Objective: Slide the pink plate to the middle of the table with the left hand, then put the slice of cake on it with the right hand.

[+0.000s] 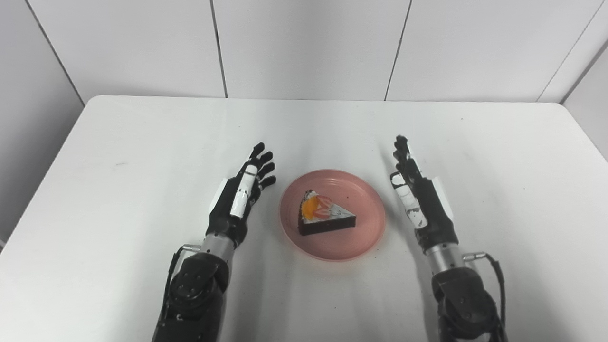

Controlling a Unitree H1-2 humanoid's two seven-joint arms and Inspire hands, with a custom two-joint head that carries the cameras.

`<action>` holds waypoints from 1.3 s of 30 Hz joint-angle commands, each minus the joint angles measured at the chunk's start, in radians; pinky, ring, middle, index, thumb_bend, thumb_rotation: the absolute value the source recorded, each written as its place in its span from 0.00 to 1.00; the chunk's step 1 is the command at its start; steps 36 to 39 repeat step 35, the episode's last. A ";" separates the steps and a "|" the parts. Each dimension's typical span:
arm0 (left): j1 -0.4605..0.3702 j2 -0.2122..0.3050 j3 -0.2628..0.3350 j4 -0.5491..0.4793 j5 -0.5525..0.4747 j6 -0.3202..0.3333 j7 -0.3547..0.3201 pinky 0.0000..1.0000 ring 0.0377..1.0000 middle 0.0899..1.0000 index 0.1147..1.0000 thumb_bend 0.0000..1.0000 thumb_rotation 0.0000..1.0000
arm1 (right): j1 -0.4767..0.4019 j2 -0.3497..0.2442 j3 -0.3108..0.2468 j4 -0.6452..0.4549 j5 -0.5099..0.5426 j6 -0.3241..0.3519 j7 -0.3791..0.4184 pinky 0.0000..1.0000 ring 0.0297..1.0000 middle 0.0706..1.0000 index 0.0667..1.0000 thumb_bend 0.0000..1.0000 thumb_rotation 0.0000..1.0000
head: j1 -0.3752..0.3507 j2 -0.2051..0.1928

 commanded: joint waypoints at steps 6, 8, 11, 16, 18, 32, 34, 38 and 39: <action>0.050 0.003 -0.002 -0.056 0.038 -0.026 0.020 0.92 0.93 0.94 0.95 0.40 1.00 | -0.029 0.028 -0.021 0.014 0.056 -0.064 -0.062 1.00 1.00 1.00 1.00 0.40 1.00 | -0.001 -0.005; 0.059 0.003 -0.001 -0.063 0.038 -0.025 0.021 0.92 0.93 0.95 0.94 0.40 1.00 | -0.031 0.027 -0.023 0.026 0.064 -0.054 -0.068 1.00 1.00 1.00 1.00 0.32 1.00 | 0.001 -0.008; 0.069 -0.002 -0.002 -0.077 0.038 -0.008 0.025 0.93 0.94 0.96 0.96 0.39 1.00 | -0.033 0.024 -0.027 0.043 0.078 -0.049 -0.077 1.00 1.00 1.00 1.00 0.26 1.00 | 0.010 -0.012; 0.073 -0.002 -0.011 -0.076 0.055 -0.007 0.028 0.95 0.96 0.97 0.98 0.38 1.00 | -0.035 0.017 -0.028 0.054 0.097 -0.027 -0.077 1.00 1.00 1.00 1.00 0.22 1.00 | 0.012 -0.011; 0.067 0.002 -0.011 -0.063 0.059 -0.018 0.026 0.95 0.96 0.98 0.99 0.38 1.00 | -0.034 0.017 -0.026 0.049 0.099 -0.014 -0.077 1.00 1.00 1.00 1.00 0.21 1.00 | 0.012 -0.011; 0.036 0.009 -0.005 -0.005 0.065 -0.050 0.021 0.93 0.95 0.96 0.97 0.37 1.00 | -0.030 0.020 -0.013 0.020 0.085 0.049 -0.086 1.00 0.99 1.00 1.00 0.22 1.00 | 0.014 -0.018; 0.032 0.010 -0.005 0.001 0.061 -0.051 0.017 0.94 0.95 0.96 0.97 0.37 1.00 | -0.030 0.016 -0.012 0.027 0.085 0.048 -0.085 1.00 0.99 1.00 1.00 0.22 1.00 | 0.014 -0.018; 0.031 0.011 -0.005 0.003 0.061 -0.053 0.016 0.94 0.95 0.96 0.97 0.37 1.00 | -0.031 0.015 -0.011 0.031 0.087 0.048 -0.084 1.00 0.99 1.00 1.00 0.22 1.00 | 0.014 -0.018; 0.031 0.011 -0.005 0.003 0.061 -0.053 0.016 0.94 0.95 0.96 0.97 0.37 1.00 | -0.031 0.015 -0.011 0.031 0.087 0.048 -0.084 1.00 0.99 1.00 1.00 0.22 1.00 | 0.014 -0.018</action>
